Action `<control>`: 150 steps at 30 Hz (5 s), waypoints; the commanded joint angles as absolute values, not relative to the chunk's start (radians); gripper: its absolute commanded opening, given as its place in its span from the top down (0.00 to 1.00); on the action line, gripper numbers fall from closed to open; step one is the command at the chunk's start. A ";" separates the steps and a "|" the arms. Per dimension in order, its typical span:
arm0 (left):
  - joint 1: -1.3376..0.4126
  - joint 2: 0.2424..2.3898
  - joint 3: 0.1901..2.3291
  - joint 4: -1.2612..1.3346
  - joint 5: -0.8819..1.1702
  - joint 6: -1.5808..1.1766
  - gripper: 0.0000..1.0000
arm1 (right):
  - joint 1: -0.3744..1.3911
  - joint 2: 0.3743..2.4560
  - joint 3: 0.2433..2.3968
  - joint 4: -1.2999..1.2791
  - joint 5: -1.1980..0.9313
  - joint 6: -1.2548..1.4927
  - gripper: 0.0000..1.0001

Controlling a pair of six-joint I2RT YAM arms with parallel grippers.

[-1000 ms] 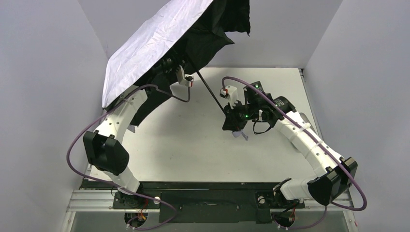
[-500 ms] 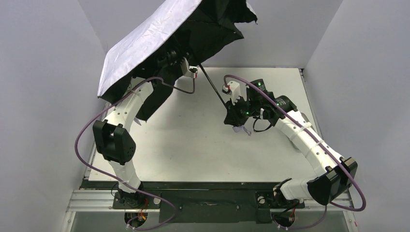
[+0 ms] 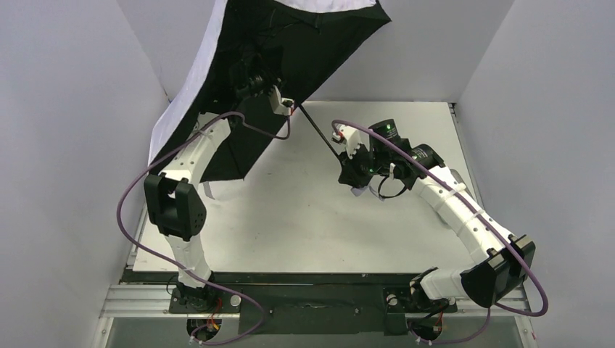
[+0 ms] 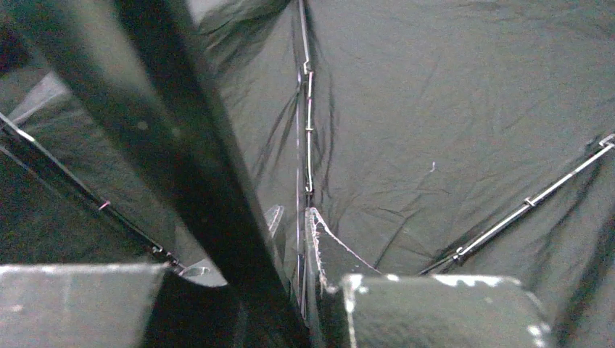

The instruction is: Open the umbrella

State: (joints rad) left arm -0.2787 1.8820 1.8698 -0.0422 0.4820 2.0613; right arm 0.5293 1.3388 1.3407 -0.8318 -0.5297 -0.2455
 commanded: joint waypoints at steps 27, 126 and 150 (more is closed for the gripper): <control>-0.223 1.768 1.646 0.331 0.267 2.045 0.39 | 0.558 1.276 1.254 -0.503 -0.745 0.132 1.00; -0.679 1.765 1.709 0.069 0.741 -0.439 1.00 | 0.645 0.540 0.885 -0.969 -0.319 -0.570 0.26; -0.739 1.765 1.376 0.230 0.614 -0.373 0.88 | 0.750 0.607 0.729 -0.964 -0.292 -0.689 0.39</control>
